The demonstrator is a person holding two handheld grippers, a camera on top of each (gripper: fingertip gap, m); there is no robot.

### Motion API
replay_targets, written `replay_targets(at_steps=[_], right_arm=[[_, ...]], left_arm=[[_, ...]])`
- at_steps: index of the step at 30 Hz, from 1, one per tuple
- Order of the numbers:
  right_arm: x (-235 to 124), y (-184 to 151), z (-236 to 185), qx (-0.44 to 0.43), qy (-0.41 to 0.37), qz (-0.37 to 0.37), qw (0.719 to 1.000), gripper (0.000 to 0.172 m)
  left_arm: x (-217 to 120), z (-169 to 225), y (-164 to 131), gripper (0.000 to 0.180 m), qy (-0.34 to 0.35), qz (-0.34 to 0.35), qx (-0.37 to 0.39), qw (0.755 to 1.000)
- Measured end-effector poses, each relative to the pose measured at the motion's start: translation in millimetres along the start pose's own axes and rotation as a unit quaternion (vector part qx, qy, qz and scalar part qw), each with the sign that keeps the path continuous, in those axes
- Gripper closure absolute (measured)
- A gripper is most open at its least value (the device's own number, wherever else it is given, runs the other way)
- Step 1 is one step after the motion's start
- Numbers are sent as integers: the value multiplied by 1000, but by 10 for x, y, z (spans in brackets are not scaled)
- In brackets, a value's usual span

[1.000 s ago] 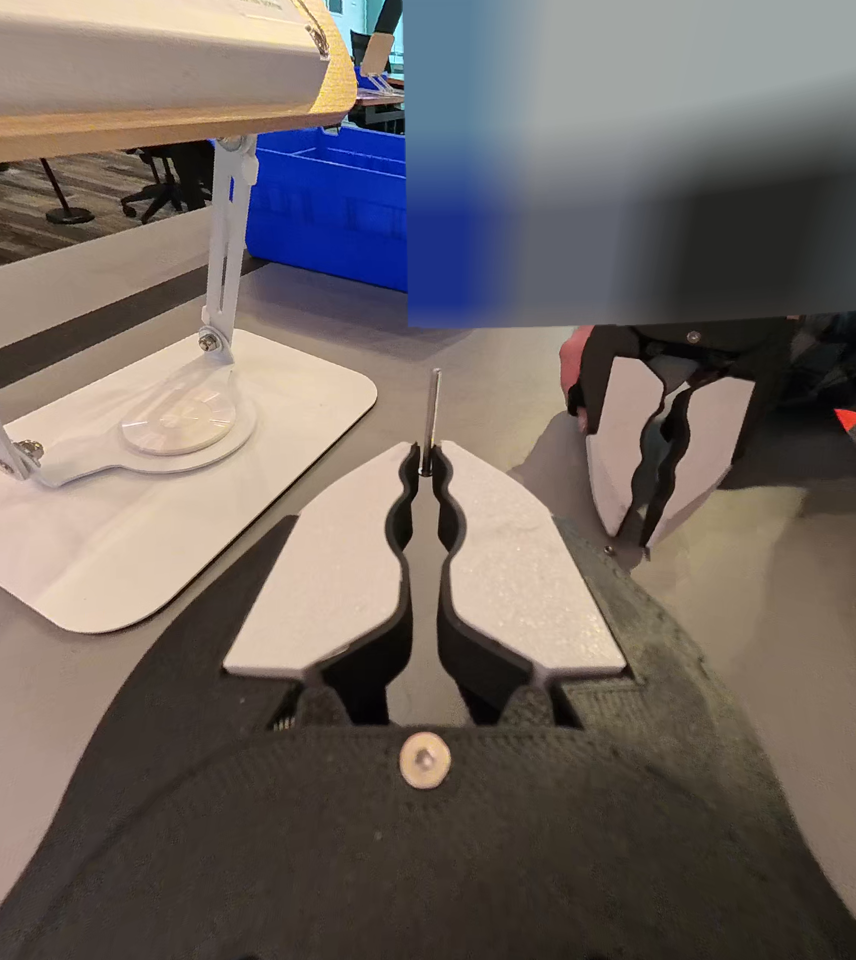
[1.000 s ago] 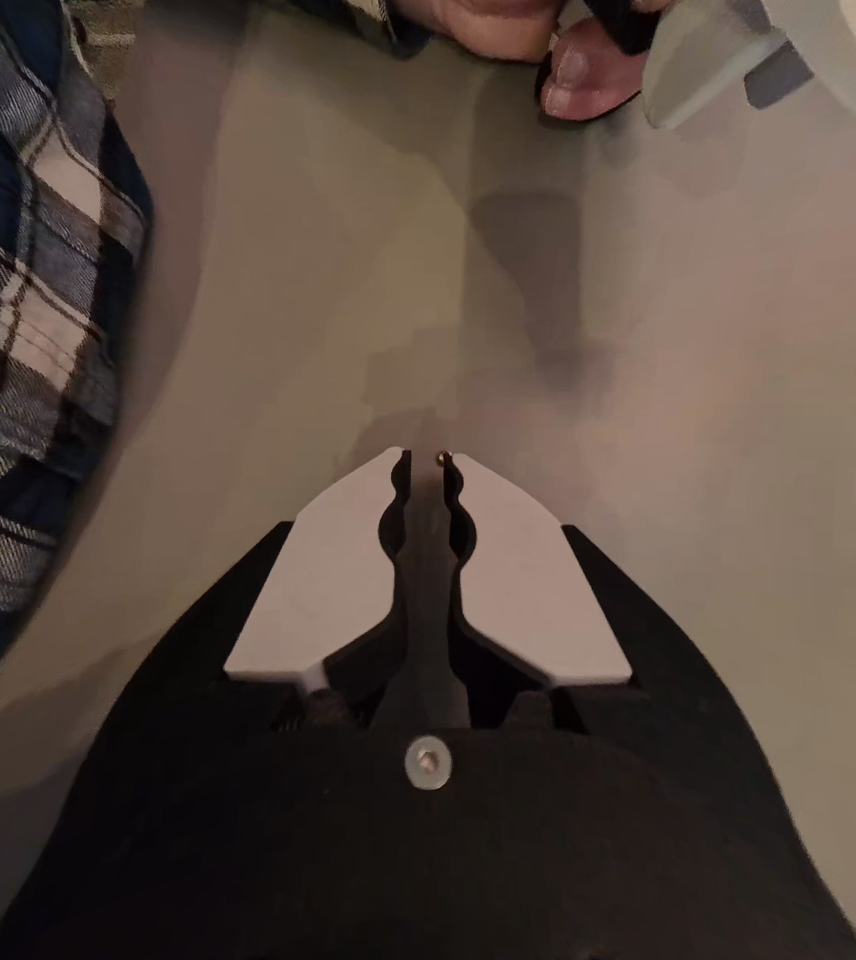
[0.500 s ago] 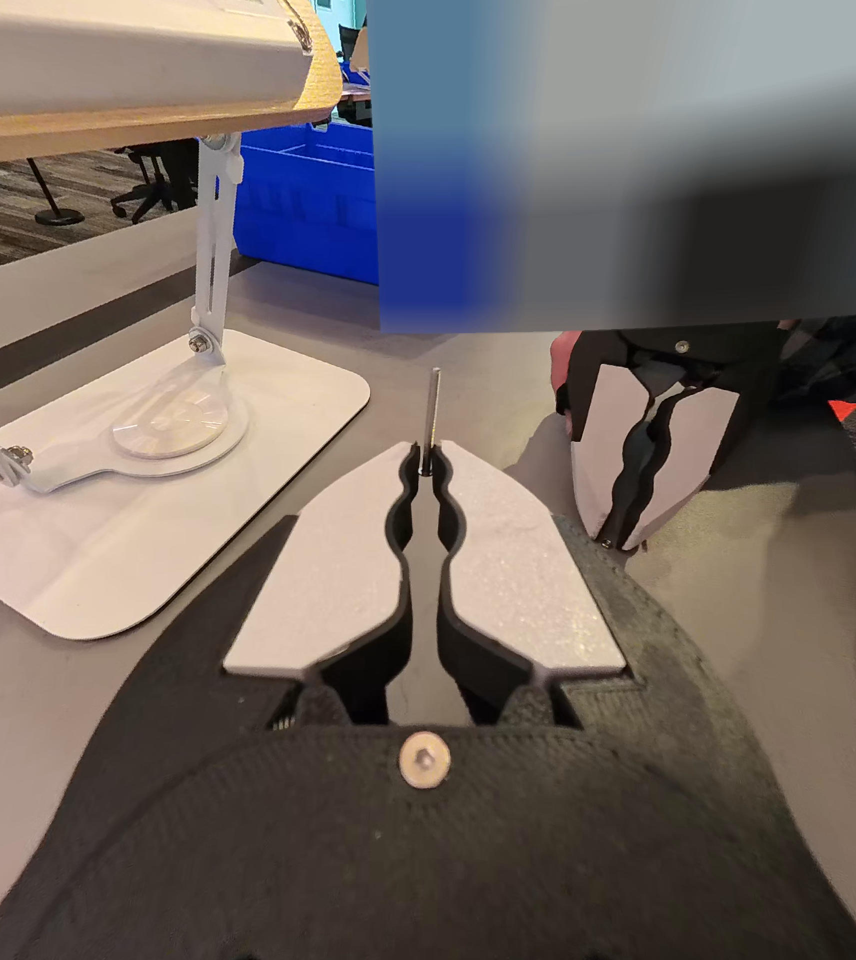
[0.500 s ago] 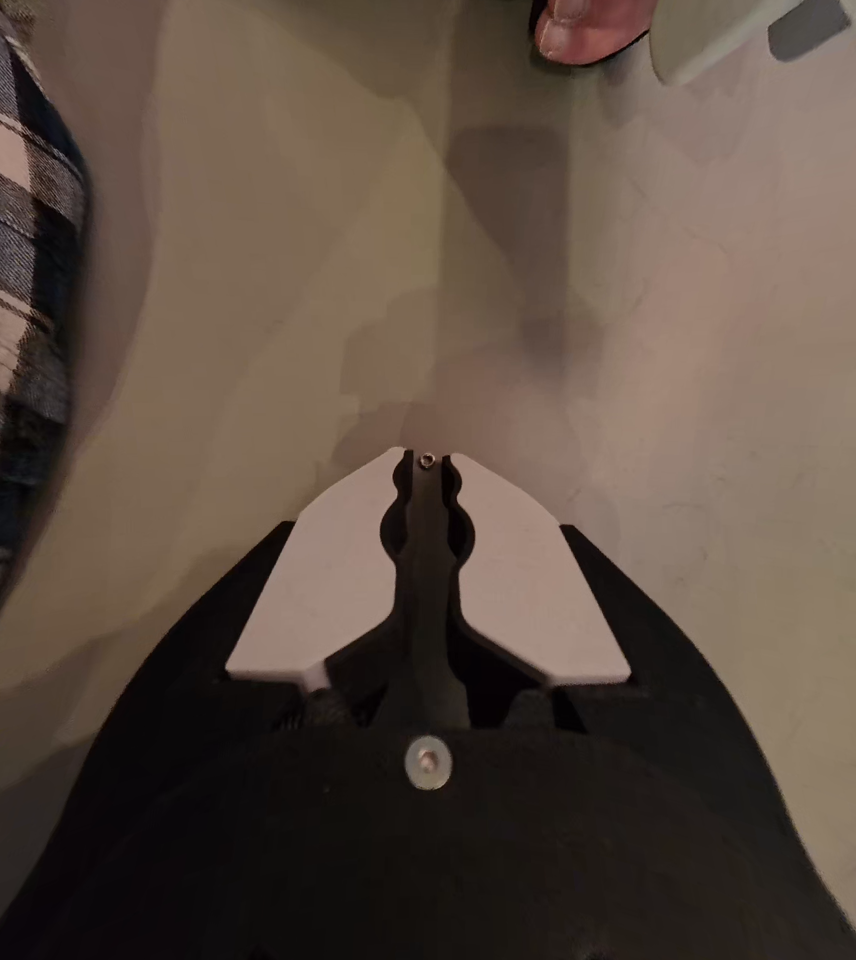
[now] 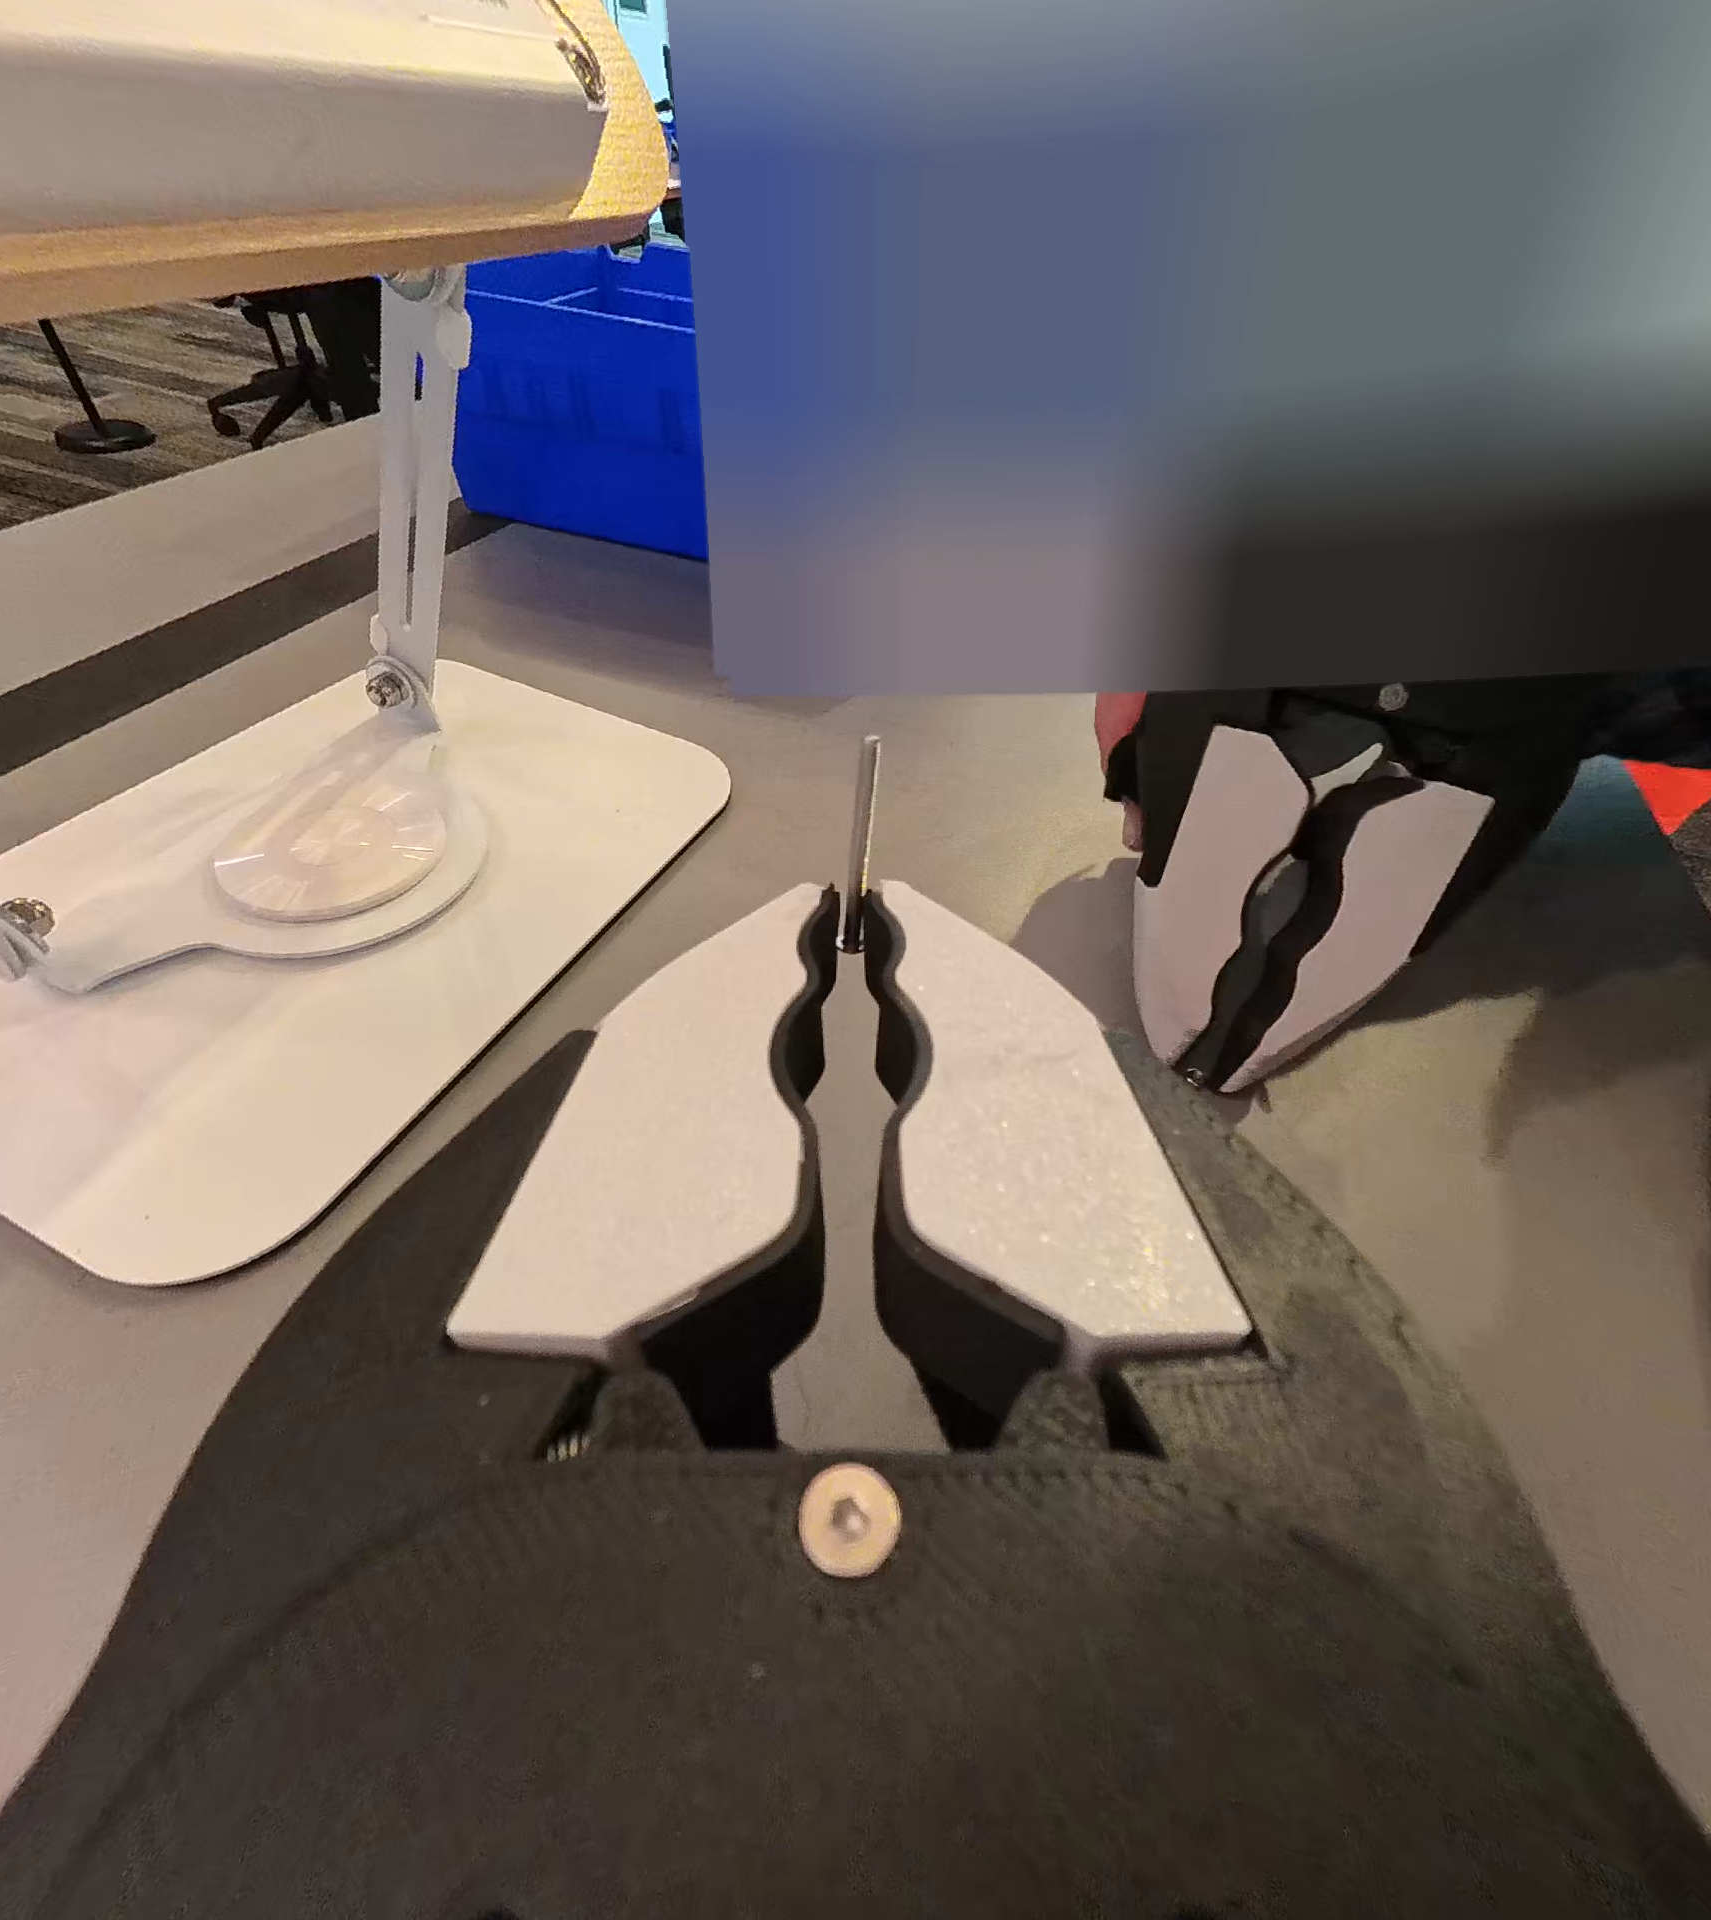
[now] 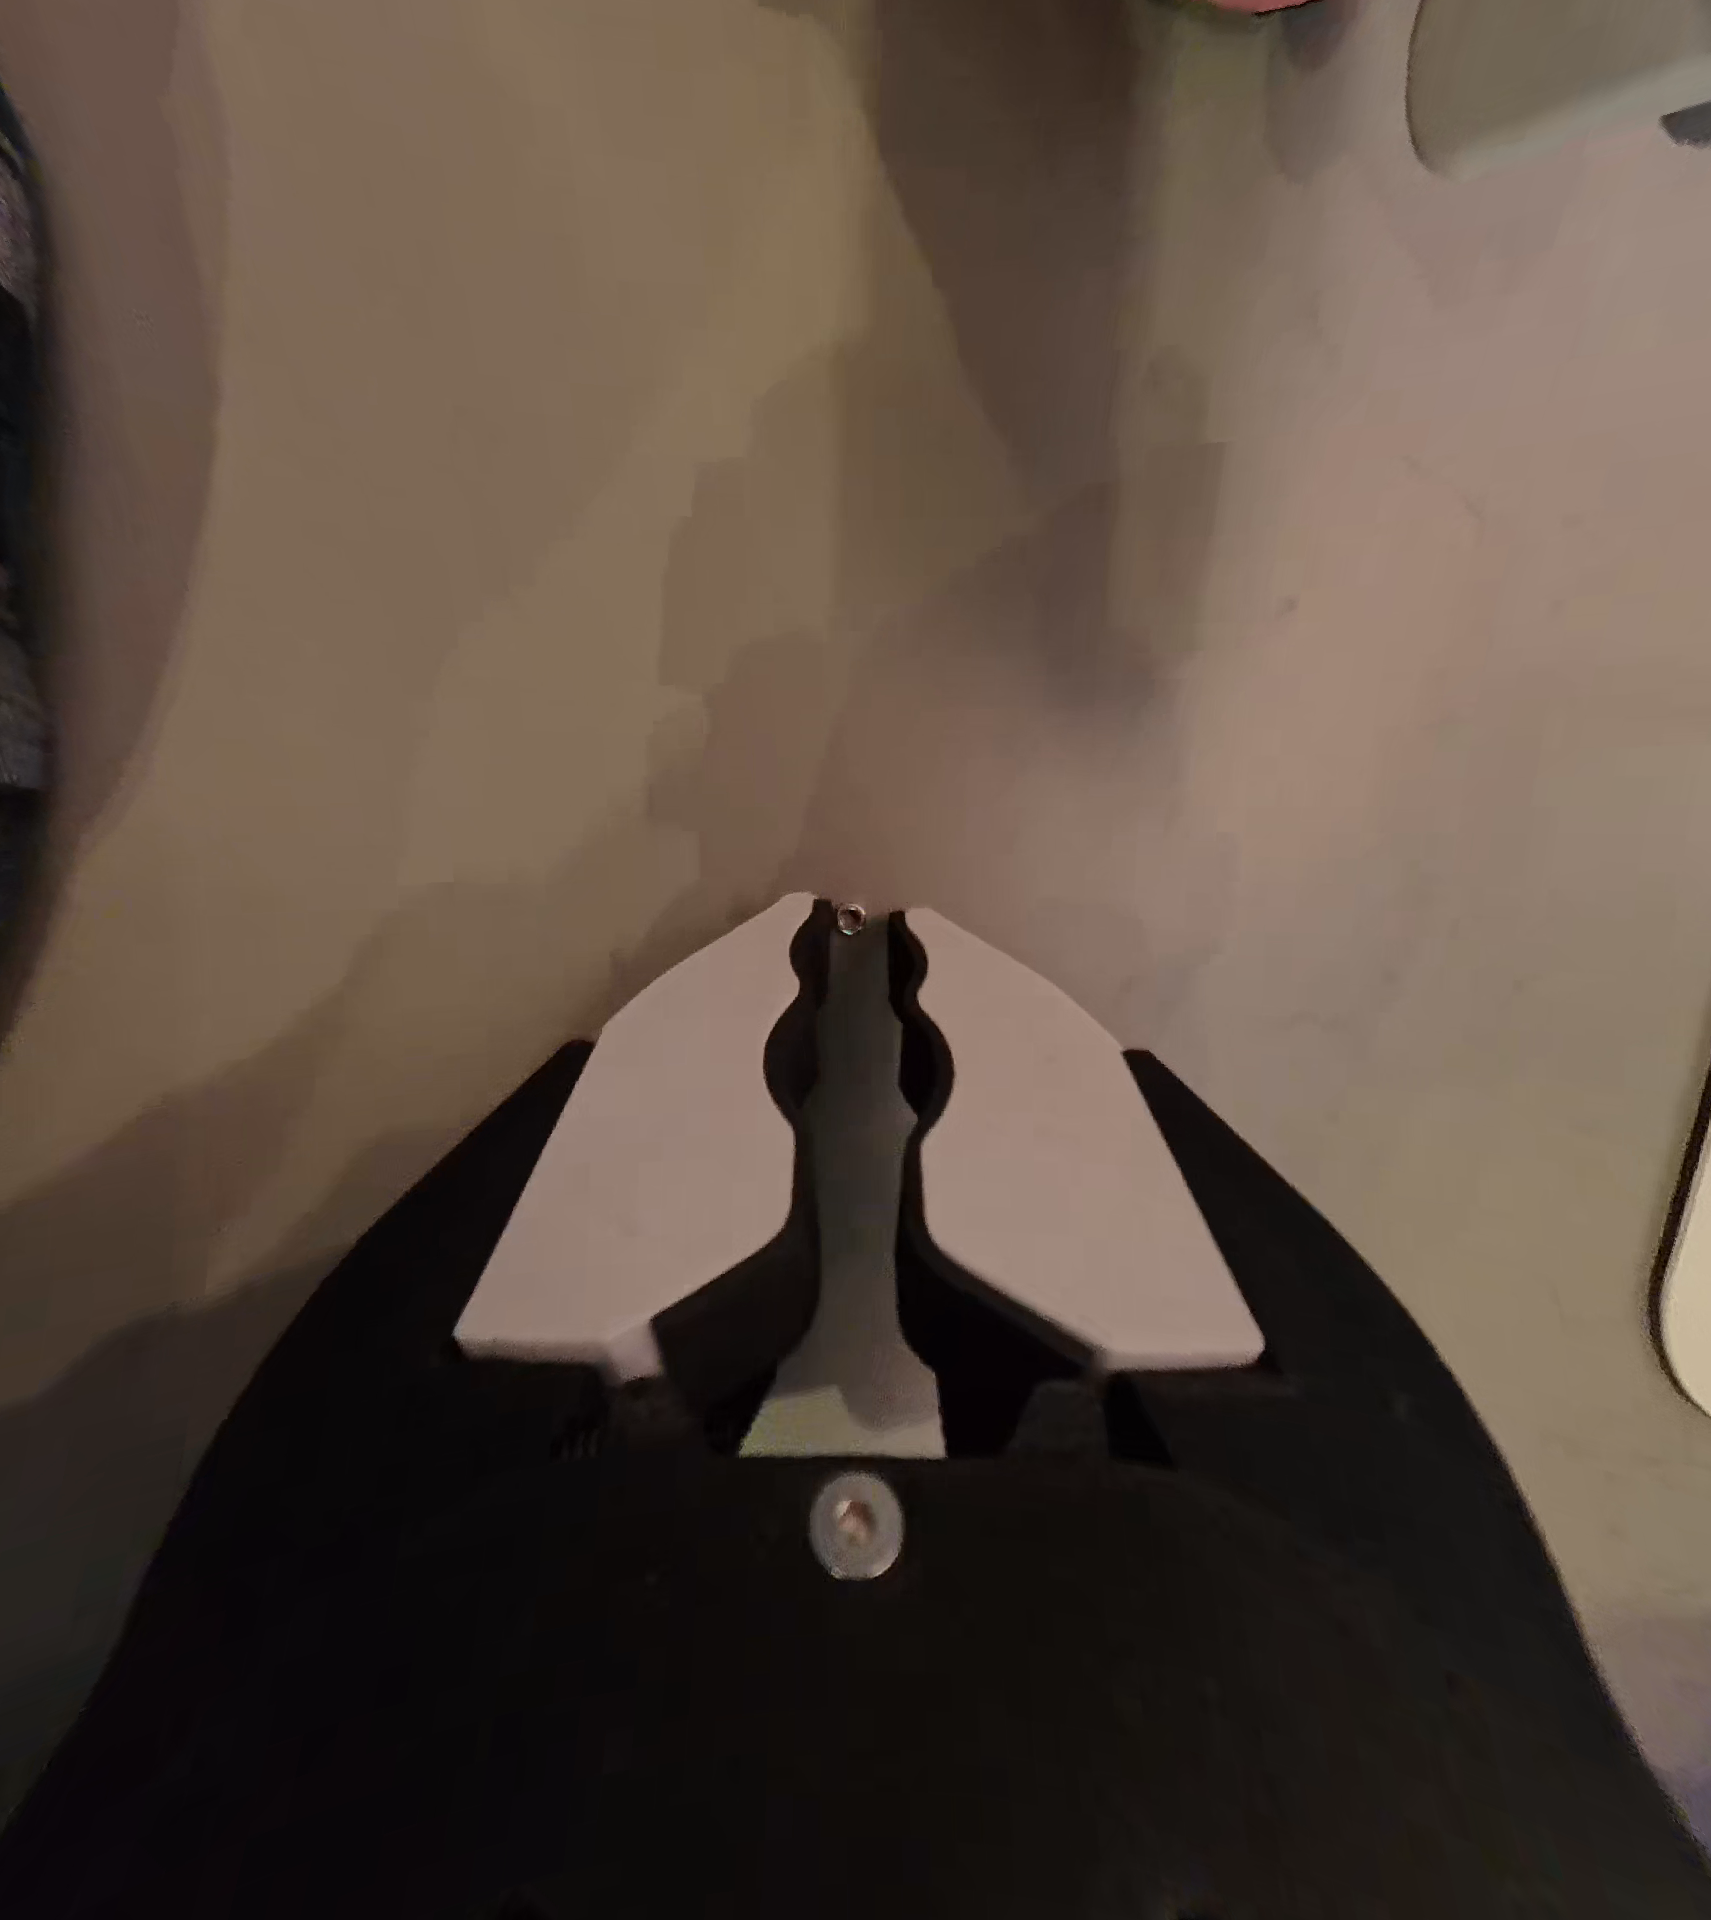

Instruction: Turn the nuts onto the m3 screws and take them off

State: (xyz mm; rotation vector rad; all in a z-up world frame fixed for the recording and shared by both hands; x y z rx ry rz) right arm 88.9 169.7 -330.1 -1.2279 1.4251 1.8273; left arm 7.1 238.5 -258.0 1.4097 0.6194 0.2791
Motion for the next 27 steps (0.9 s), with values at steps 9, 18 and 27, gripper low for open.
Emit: replay_targets(at_steps=[9, 18, 27], right_arm=[[8, 4, -27, -5, 32, -39, 999, 166], [17, 13, -24, 1, 33, -53, 998, 166], [11, -7, -6, 14, 21, -38, 999, 167]], left_arm=[[-9, 17, 5, 176, -5, 0, 2, 1000], [-2, 40, 6, 176, -13, -2, 2, 1000], [11, 52, -11, 176, -16, -8, 9, 1000]])
Point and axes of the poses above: each gripper's, where its closed fingertips meet, x out along the fingers, y out of its top, z = x × y across the jaws, the point moved 1 cm from there along -x, back along the fingers, and after that the axes turned 3 degrees about x, right-handed, at the moved point
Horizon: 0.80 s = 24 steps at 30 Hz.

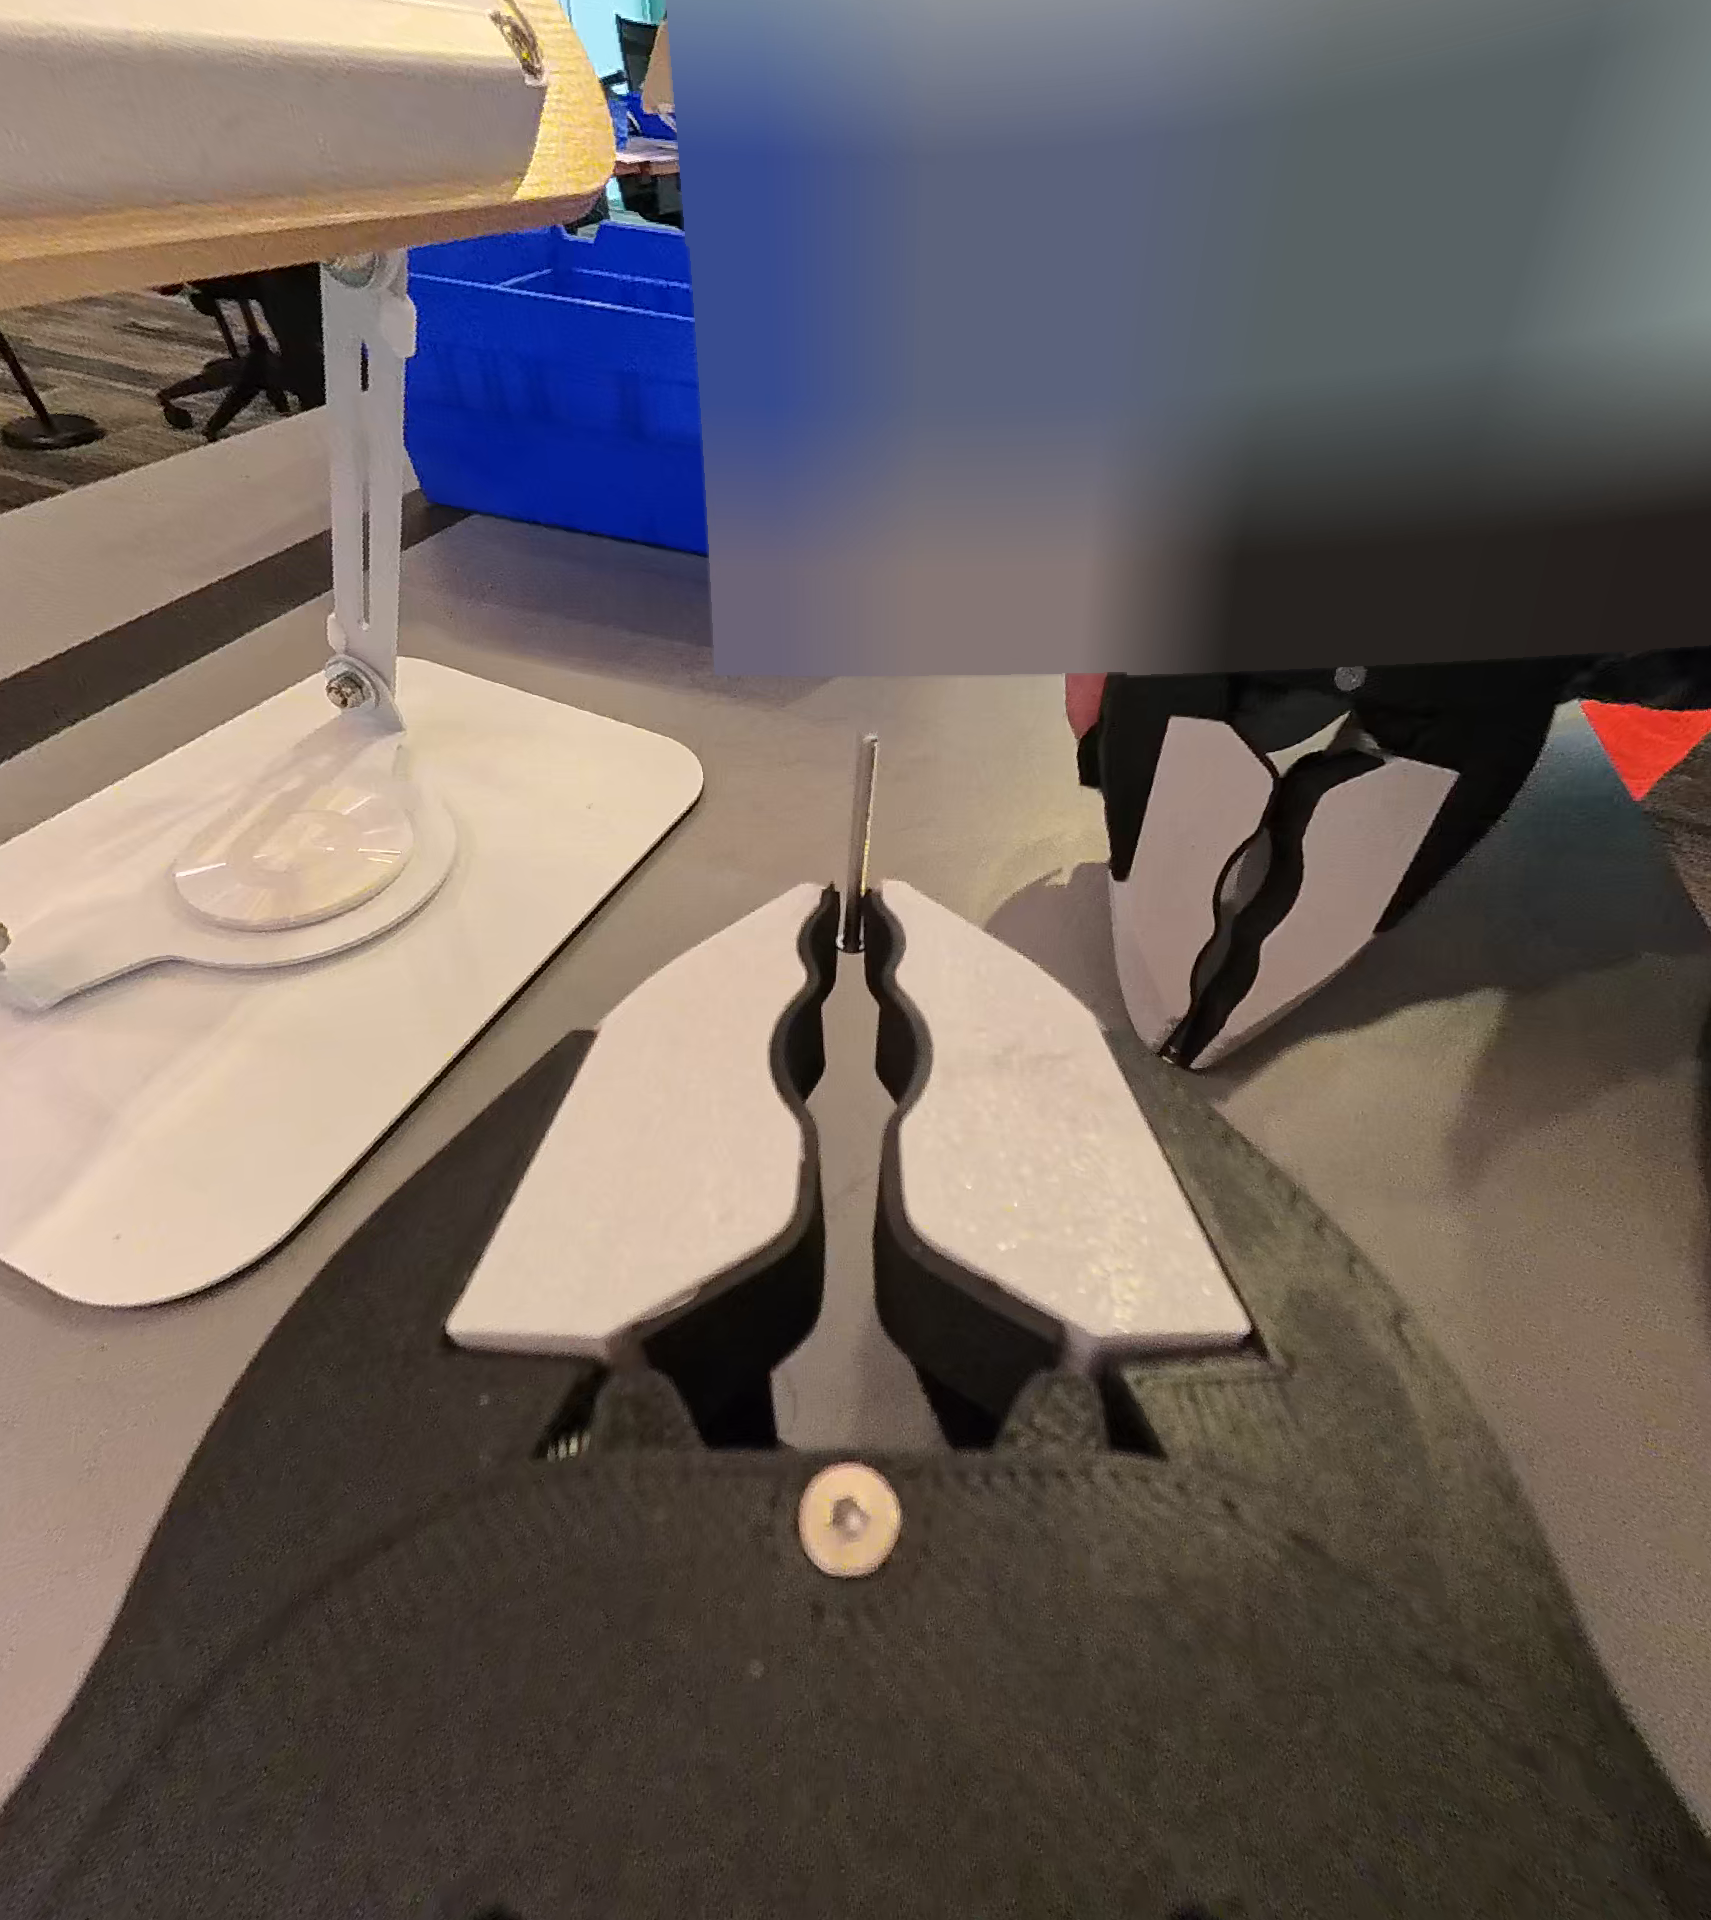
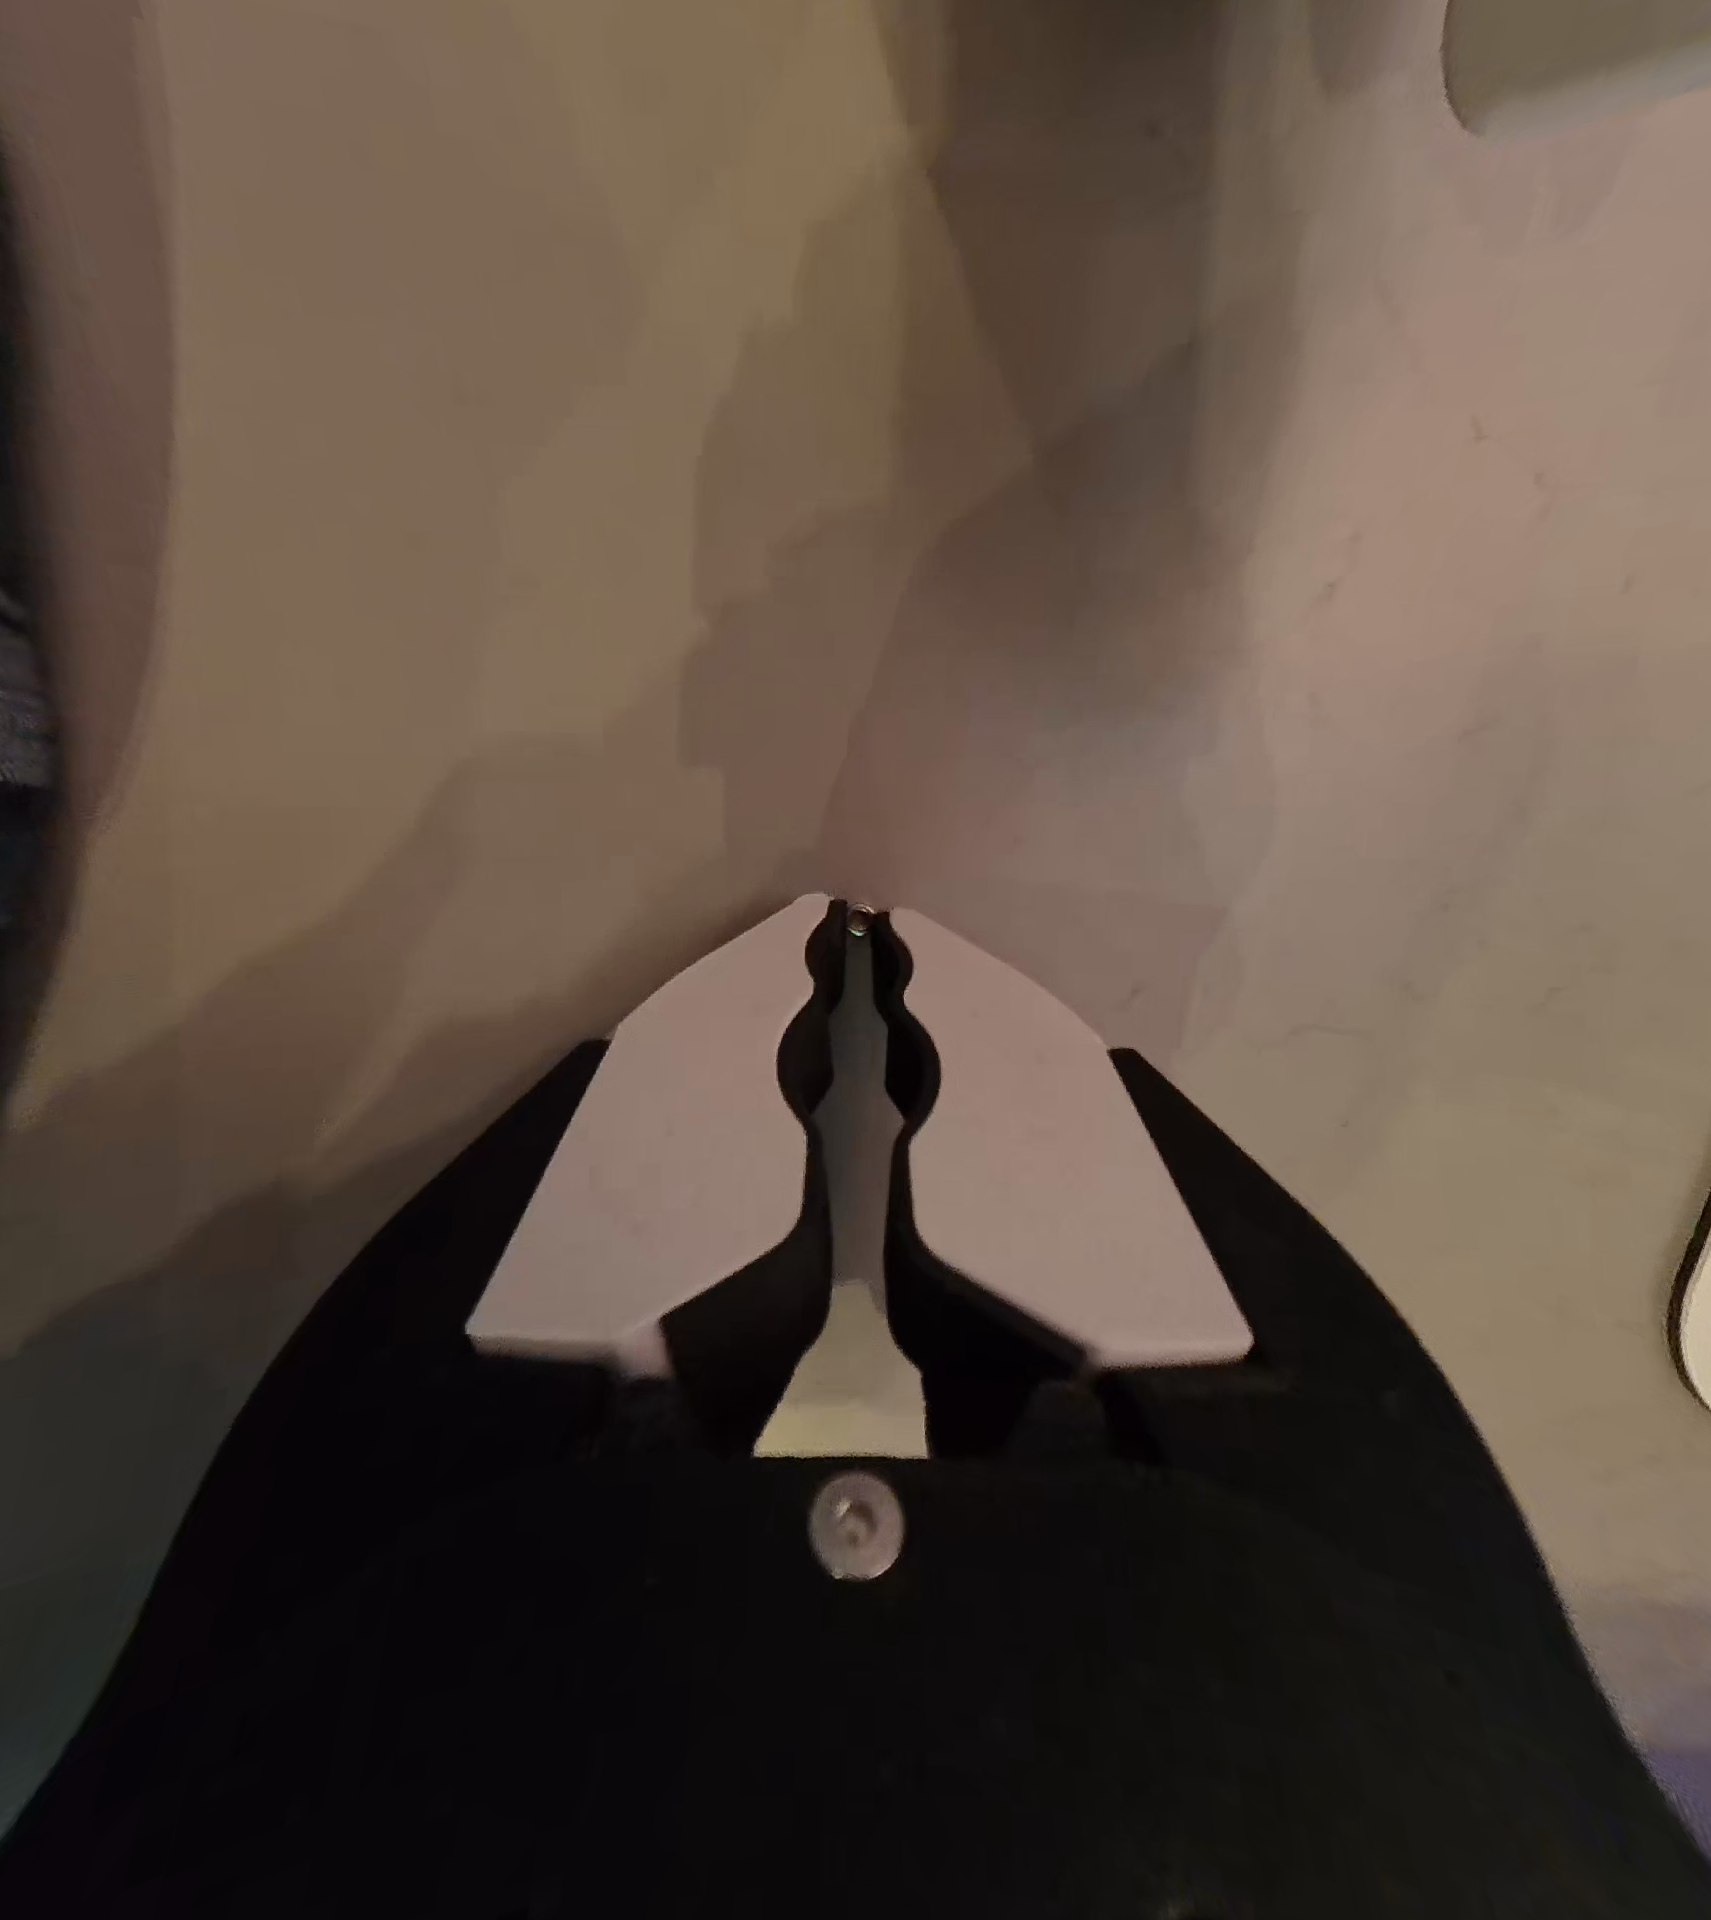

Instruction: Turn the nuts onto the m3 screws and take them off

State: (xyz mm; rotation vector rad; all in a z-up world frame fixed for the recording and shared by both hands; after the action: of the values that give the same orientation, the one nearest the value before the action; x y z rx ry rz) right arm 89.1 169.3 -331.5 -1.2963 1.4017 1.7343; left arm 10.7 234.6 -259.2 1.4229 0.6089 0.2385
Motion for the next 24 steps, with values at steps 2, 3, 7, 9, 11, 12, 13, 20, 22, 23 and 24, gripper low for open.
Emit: replay_targets(at_steps=[2, 3, 7, 9, 11, 12, 13, 20, 22, 23, 24], right_arm=[[-25, -10, 26, 3, -5, 3, 1000, 167], [-47, -3, 38, 5, -6, 8, 1000, 167], [-198, 48, 112, 13, -10, 35, 999, 167], [-337, 117, 175, 16, -13, 59, 998, 167], [-504, 198, 271, 16, -22, 80, 996, 167], [-583, 234, 323, 12, -28, 87, 996, 167], [-662, 277, 372, 8, -33, 94, 995, 167], [-944, 598, 530, -29, -39, 127, 991, 167], [-947, 641, 544, -35, -38, 126, 991, 167], [-942, 649, 551, -37, -38, 124, 991, 167], [-936, 654, 552, -39, -37, 123, 991, 167]], left_arm=[[7, 12, -4, 176, -2, -2, 2, 1000], [10, 17, -7, 176, -3, -3, 3, 1000], [41, 59, -36, 176, -12, -14, 11, 1000], [61, 83, -54, 176, -14, -22, 19, 999], [82, 124, -68, 176, -22, -30, 24, 999], [93, 138, -75, 176, -24, -33, 26, 999], [105, 151, -84, 176, -25, -38, 27, 999], [155, 281, -111, 176, -50, -52, 36, 997], [162, 301, -116, 176, -51, -54, 40, 996], [163, 306, -116, 176, -51, -55, 42, 996], [162, 313, -114, 176, -52, -55, 43, 996]])
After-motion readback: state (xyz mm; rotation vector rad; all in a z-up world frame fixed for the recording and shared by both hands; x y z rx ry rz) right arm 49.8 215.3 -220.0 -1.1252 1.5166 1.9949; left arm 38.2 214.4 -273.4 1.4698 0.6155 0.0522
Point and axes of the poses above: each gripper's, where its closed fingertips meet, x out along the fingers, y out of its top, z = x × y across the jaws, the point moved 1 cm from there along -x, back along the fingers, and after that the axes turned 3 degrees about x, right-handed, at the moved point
